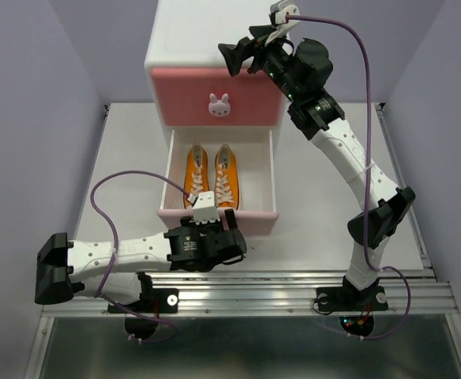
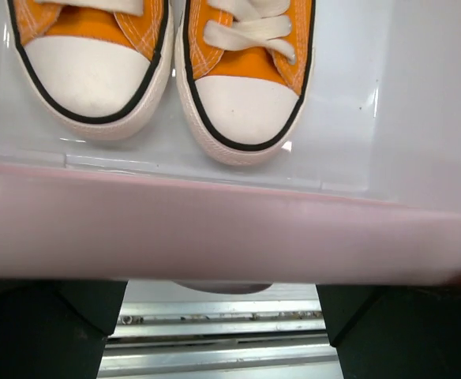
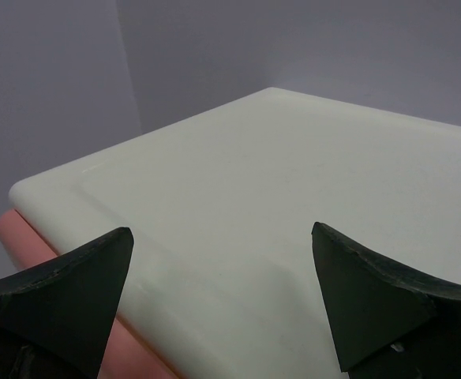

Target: Place and organize the shoes in the shoe cabinet

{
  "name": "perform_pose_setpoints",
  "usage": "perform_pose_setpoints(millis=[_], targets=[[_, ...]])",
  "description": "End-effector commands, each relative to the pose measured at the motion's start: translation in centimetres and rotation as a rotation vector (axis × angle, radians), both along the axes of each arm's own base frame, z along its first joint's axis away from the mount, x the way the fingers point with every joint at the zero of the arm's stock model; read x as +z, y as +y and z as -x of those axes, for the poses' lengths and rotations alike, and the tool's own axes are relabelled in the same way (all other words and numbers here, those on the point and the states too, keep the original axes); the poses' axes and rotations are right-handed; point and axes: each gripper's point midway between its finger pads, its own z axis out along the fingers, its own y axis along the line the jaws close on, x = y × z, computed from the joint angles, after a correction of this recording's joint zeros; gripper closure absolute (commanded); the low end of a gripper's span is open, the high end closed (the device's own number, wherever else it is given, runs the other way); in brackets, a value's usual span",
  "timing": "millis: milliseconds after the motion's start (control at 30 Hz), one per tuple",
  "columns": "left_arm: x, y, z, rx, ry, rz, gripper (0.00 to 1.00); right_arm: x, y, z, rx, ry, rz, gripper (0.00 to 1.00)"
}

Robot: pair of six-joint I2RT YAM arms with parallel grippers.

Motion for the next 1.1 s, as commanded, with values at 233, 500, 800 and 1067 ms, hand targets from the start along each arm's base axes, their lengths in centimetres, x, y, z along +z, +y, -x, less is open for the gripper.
perform_pose_setpoints(millis=[233, 500, 800, 1067], targets=[[8.9, 3.7, -13.3, 0.279, -0.364, 0.093, 0.01, -12.5, -0.2, -2.1, -0.066, 0.350, 0.177, 0.00], [10.1, 0.6, -23.3, 0.323, -0.433, 0.121, 0.01, -12.6, -0.4, -1.9, -0.074, 0.355, 0.169, 0.00], [12.4, 0.6, -32.6, 0.423, -0.488, 0.134, 0.01, -10.6, -1.3, -1.8, -0.114, 0.353, 0.102, 0.00], [14.2, 4.6, -24.0, 0.378, -0.349, 0.205, 0.01, -7.2, -5.6, -1.9, -0.299, 0.368, -0.076, 0.00]])
